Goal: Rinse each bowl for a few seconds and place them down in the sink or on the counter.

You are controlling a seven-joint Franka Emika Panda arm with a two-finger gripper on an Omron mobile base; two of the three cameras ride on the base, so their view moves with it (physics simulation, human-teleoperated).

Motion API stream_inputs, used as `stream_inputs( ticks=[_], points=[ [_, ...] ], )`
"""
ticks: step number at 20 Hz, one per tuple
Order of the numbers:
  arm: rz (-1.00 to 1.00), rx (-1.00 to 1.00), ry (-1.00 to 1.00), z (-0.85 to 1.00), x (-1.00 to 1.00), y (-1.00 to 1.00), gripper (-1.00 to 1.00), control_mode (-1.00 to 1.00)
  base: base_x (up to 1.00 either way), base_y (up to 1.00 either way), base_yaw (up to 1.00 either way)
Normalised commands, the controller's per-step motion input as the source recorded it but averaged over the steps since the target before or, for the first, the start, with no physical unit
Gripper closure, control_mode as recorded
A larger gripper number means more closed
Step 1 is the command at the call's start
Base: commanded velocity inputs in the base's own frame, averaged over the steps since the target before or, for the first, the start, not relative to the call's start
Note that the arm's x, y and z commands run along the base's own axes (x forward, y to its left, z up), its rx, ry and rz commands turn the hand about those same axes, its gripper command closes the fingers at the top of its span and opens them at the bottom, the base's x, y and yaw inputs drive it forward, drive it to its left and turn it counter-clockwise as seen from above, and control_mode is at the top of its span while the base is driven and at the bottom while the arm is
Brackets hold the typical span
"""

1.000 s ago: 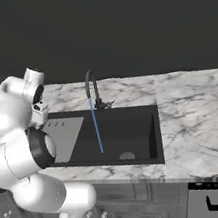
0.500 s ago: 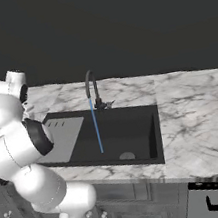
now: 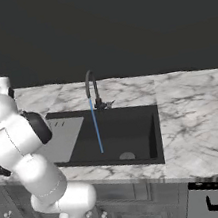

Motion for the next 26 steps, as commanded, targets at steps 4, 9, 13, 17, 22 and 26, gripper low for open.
stream_inputs(
  ticks=[4,9,13,17,22,26],
  points=[
    [0.03,-0.06,0.02,-0.17,-0.08,0.38,-1.00,-1.00,0.00,0.00,0.00],
    [0.06,-0.09,-0.01,-0.24,-0.08,0.19,-1.00,-1.00,0.00,0.00,0.00],
    [0.06,-0.10,-0.06,-0.21,-0.01,0.08,-1.00,-1.00,0.00,0.00,0.00],
    [0.04,-0.04,-0.03,-0.18,0.00,0.03,-1.00,-1.00,0.00,0.00,0.00],
    [0.03,-0.02,-0.03,-0.22,-0.01,0.07,-1.00,-1.00,0.00,0.00,0.00],
    [0.00,0.00,-0.03,-0.25,0.00,0.06,-1.00,-1.00,0.00,0.00,0.00]
  ],
)
